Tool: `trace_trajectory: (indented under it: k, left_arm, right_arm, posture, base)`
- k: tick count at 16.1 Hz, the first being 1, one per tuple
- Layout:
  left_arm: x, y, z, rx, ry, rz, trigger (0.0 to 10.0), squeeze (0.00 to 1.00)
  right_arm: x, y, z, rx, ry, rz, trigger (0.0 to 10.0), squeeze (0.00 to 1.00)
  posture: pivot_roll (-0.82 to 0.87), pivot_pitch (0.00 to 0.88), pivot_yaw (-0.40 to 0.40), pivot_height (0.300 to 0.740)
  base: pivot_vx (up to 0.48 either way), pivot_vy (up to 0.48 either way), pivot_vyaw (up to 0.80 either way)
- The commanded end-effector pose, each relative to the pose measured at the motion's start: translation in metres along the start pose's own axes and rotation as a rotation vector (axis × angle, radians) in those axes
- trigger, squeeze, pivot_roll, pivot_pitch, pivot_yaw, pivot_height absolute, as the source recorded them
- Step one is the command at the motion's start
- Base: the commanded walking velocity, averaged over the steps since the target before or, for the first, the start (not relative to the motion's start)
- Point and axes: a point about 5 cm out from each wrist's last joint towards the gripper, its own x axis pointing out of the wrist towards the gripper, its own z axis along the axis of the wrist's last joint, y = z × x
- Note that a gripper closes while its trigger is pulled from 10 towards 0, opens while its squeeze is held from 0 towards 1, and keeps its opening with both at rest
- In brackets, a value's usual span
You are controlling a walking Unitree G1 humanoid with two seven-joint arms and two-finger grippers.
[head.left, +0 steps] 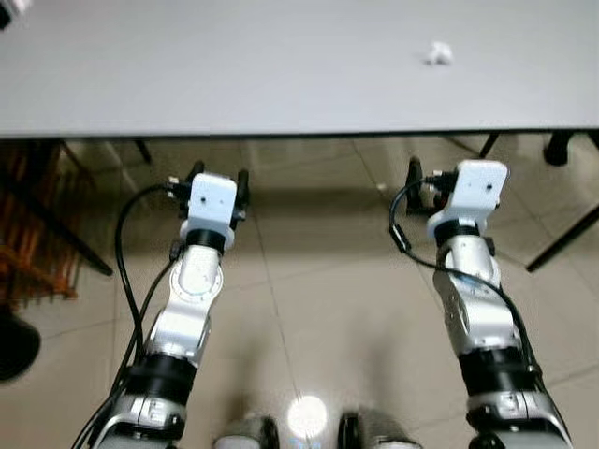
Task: Picking trash to rubbish bin
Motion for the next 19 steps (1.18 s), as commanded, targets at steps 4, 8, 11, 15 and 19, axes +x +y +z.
trace_trajectory:
  k: [4, 8, 11, 15, 19]
  left_arm:
    - [-0.0012, -0.0081, 0.0030, -0.005, -0.012, -0.033, 10.0, 0.00]
    - [-0.0012, -0.0096, 0.0036, -0.005, -0.015, -0.042, 10.0, 0.00]
    - [-0.0016, -0.0093, 0.0032, -0.003, -0.013, -0.044, 10.0, 0.00]
    - [-0.0014, -0.0093, 0.0032, -0.004, -0.012, -0.047, 10.0, 0.00]
    - [-0.0009, -0.0092, 0.0036, -0.002, -0.013, -0.048, 10.0, 0.00]
  right_arm:
    - [-0.0038, -0.0065, -0.0013, -0.006, 0.000, -0.021, 10.0, 0.00]
    - [-0.0039, -0.0064, -0.0011, -0.003, -0.001, -0.020, 10.0, 0.00]
    - [-0.0041, -0.0051, -0.0013, 0.001, 0.000, -0.019, 10.0, 0.00]
    - [-0.0049, -0.0054, -0.0022, 0.000, 0.002, -0.020, 10.0, 0.00]
    - [-0.0047, -0.0055, -0.0021, 0.000, 0.002, -0.021, 10.0, 0.00]
  posture:
    - [-0.03, 0.182, 0.032, 0.740]
    - [-0.03, 0.180, 0.033, 0.740]
    - [-0.03, 0.182, 0.034, 0.740]
    - [-0.03, 0.185, 0.035, 0.740]
    - [-0.03, 0.190, 0.035, 0.740]
  base:
    - [0.425, 0.000, -0.20]
    - [0.426, 0.000, 0.00]
    - [0.430, 0.000, 0.00]
    - [0.432, 0.000, 0.00]
    - [0.433, 0.000, 0.00]
